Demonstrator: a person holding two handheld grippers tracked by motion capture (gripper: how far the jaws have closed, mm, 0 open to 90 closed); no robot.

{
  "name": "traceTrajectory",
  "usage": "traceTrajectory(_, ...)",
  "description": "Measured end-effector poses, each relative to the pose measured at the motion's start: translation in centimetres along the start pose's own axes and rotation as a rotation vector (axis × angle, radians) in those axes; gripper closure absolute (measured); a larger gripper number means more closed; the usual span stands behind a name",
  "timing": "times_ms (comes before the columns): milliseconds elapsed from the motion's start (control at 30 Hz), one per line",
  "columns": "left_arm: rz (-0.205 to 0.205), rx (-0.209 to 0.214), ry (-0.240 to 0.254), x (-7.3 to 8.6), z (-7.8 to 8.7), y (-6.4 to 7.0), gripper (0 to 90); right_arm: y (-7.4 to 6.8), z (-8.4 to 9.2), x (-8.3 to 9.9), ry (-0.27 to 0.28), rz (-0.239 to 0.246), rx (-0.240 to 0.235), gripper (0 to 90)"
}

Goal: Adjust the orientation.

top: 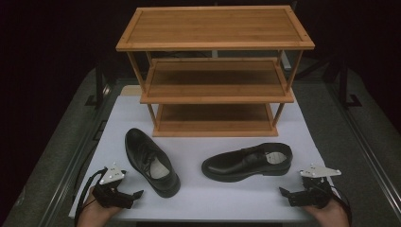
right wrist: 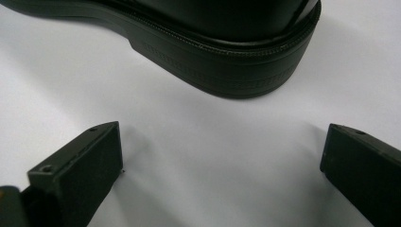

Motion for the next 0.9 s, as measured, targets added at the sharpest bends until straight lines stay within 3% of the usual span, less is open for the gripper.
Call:
traceTrajectory(433, 0.007, -0.007, 0.0, -0.1, 0.0, -0.1, 1.7, 0.0, 0.0, 0.0, 0.004, 0.002, 0.001, 0.0)
traceTrajectory(567, 0.028, -0.021, 0.024, -0.5, 0.5, -0.3, 15.1, 0.0, 0.0, 0.0, 0.005, 0.002, 0.001, 0.0)
traceTrajectory(633, 0.028, -0.032, 0.029, -0.6, 0.7, -0.6, 15.2, 0.0, 0.0, 0.0, 0.005, 0.002, 0.0, 0.0)
traceTrajectory(700, 0.03, -0.03, 0.031, -0.7, 0.9, -0.7, 23.5, 0.0, 0.0, 0.0, 0.007, 0.002, 0.0, 0.0)
traceTrajectory(767, 0.038, -0.037, 0.038, -0.9, 1.2, -0.9, 24.3, 0.0, 0.0, 0.0, 0.006, 0.002, 0.0, 0.0)
traceTrajectory(800, 0.042, -0.035, 0.045, -1.2, 1.6, -1.1, 34.1, 0.0, 0.0, 0.0, 0.007, 0.002, 0.0, 0.0)
traceTrajectory(867, 0.05, -0.037, 0.051, -1.4, 1.8, -1.3, 36.4, 0.0, 0.0, 0.0, 0.008, 0.004, 0.0, 0.0)
traceTrajectory(900, 0.057, -0.033, 0.056, -1.7, 2.1, -1.5, 45.1, 0.0, 0.0, 0.0, 0.008, 0.004, -0.001, 0.0)
Point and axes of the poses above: each handheld gripper's, and its own axes: z roughly backward along the jaws, x roughly out of its underside, y roughly to its right, the point moved 10 cm from there along -z, roughly forward along the jaws, and after that the axes turned 14 degrees about y, right-handed, at the moved point
